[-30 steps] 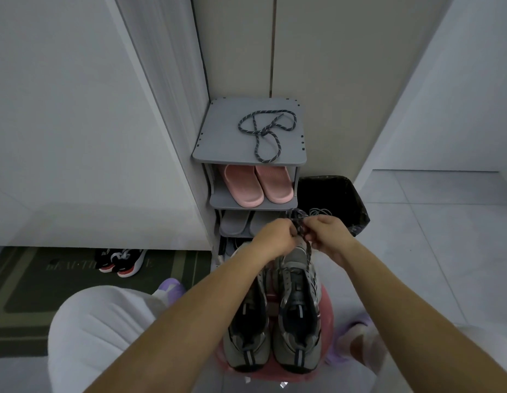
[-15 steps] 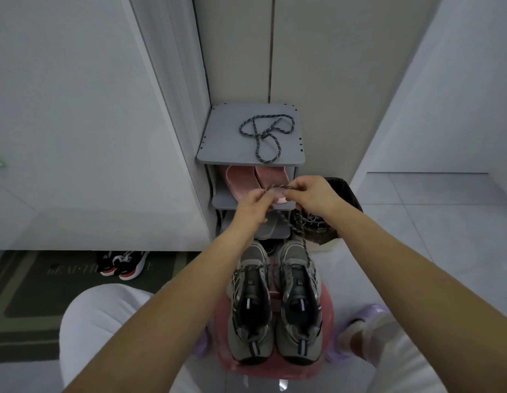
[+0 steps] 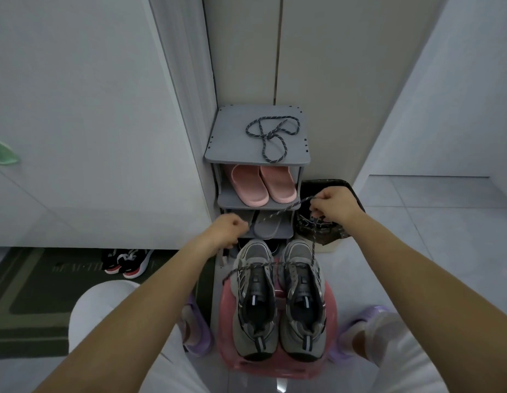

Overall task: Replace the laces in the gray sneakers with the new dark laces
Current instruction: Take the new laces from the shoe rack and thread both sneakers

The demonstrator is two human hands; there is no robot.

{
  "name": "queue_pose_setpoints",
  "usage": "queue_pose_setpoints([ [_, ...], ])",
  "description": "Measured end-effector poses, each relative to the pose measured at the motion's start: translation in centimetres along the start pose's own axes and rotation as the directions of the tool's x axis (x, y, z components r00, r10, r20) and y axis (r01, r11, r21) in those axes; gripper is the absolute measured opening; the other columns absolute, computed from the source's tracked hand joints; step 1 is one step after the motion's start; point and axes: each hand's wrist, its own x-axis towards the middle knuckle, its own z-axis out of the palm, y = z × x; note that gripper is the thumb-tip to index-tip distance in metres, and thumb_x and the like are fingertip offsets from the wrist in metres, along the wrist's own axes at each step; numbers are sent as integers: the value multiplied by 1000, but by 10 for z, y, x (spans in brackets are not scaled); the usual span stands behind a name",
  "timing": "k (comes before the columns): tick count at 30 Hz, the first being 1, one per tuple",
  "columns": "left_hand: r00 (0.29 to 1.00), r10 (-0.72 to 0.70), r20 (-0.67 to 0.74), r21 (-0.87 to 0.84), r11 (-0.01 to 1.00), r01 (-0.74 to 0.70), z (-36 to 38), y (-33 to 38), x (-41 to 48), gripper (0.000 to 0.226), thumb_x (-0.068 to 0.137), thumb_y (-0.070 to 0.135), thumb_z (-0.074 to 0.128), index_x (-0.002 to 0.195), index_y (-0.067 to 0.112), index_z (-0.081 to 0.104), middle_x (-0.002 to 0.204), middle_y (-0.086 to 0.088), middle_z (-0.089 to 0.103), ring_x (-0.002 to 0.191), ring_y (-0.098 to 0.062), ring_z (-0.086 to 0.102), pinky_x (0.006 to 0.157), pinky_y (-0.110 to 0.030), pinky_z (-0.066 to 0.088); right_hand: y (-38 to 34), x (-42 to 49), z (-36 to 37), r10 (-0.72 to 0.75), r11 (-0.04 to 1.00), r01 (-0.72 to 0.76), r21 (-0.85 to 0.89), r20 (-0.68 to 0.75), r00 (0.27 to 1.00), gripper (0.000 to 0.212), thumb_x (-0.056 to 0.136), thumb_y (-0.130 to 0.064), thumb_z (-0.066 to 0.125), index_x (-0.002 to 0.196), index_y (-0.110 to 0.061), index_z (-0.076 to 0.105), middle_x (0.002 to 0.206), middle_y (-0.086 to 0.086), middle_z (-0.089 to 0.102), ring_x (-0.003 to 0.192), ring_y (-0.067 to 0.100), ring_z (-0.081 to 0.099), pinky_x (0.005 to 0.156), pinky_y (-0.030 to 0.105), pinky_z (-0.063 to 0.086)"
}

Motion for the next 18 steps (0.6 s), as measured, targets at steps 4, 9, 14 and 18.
queue_pose_setpoints([
  [4, 985, -56, 166, 205, 978, 21, 0, -28, -6, 20, 96, 21, 52, 93, 6, 65, 74, -6, 59, 58, -12, 49, 48, -18, 39, -15, 2, 3, -21, 997, 25, 67, -68, 997, 19, 84, -9, 58, 66, -14, 61, 79, 11, 70, 72, 20, 63, 60, 28, 49],
  [9, 974, -113, 197, 255, 965, 61, 2, -39, -14, 15, 91, 21, 62, 79, 13, 66, 66, 0, 58, 53, -8, 46, 50, -16, 39, -19, -5, 17, -77, 995, 72, 73, 59, 995, 8, 86, -4, 59, 88, 0, 67, 74, 10, 65, 64, 15, 61, 61, 24, 51],
  [14, 986, -105, 128, 88, 992, 94, 19, -31, -18, 11, 87, 26, 68, 81, 16, 66, 67, 3, 58, 61, -7, 51, 55, -18, 42, 21, -8, 46, 14, 1000, -13, -7, 181, 983, 10, 83, -3, 60, 92, 2, 64, 86, 21, 64, 75, 27, 59, 73, 42, 55],
  [18, 983, -115, 142, -137, 981, 135, 37, -23, -17, 12, 89, 19, 65, 95, 9, 64, 72, -2, 62, 59, -9, 58, 53, -18, 50, 66, -25, 58, 80, 895, 45, -444, 258, 963, 22, 89, -7, 49, 97, -4, 69, 104, 16, 67, 88, 25, 59, 82, 33, 48],
])
